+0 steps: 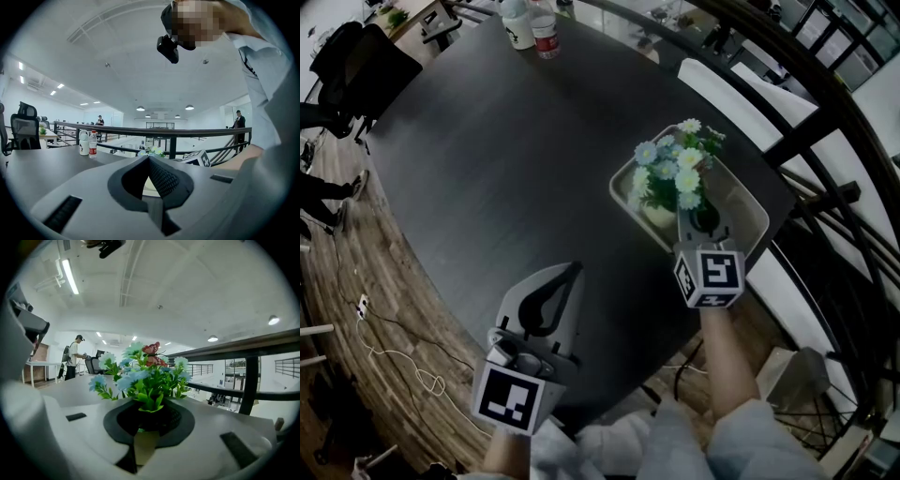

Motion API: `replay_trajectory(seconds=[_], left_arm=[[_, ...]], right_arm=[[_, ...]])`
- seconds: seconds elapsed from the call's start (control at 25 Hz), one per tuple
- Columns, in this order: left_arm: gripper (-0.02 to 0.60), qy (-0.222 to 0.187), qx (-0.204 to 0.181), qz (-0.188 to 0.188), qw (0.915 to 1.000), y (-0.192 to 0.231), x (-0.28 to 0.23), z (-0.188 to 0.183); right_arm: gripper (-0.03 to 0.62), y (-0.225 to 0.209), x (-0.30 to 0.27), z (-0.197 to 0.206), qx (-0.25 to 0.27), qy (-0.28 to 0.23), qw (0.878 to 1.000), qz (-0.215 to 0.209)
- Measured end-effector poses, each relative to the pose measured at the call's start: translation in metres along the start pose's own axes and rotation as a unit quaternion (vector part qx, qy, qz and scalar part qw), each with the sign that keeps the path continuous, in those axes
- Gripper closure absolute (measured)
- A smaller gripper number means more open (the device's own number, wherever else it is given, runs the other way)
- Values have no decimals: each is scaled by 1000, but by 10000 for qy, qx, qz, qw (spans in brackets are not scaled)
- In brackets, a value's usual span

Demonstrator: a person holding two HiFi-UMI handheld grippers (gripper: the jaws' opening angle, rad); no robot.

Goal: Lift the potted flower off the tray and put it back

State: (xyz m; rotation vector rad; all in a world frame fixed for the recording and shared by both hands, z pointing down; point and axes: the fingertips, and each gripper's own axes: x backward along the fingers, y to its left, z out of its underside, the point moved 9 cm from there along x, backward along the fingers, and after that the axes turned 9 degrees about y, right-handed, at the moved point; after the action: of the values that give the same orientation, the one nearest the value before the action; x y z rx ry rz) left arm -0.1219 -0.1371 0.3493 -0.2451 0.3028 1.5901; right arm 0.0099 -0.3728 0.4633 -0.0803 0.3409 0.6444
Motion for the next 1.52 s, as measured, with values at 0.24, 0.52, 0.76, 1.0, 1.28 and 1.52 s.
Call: replay_trajectory(seconds=[0.24, 0.52, 0.76, 1.0, 1.28, 1.52], left_arm=[[583, 19, -14, -29, 10000, 3, 4, 1], [583, -97, -153, 50, 9998, 4, 9, -6], [583, -257, -142, 76, 9995, 2, 22, -14], [583, -340, -176, 94, 9992, -3, 41, -17], [583, -455, -213, 120, 9987, -10, 66, -24], [583, -442, -268, 167, 9985, -12, 87, -25]], right_arm=[[546, -1, 4, 1, -279, -68, 9996, 80], [548, 2, 15, -7, -287, -97, 9993, 200], [548, 10, 34, -19, -290, -167, 9991, 244], [549, 26, 61, -28, -324, -184, 9992, 166], [551, 46, 98, -41, -400, -252, 9988, 154], [551, 64, 131, -52, -454, -325, 9982, 205]])
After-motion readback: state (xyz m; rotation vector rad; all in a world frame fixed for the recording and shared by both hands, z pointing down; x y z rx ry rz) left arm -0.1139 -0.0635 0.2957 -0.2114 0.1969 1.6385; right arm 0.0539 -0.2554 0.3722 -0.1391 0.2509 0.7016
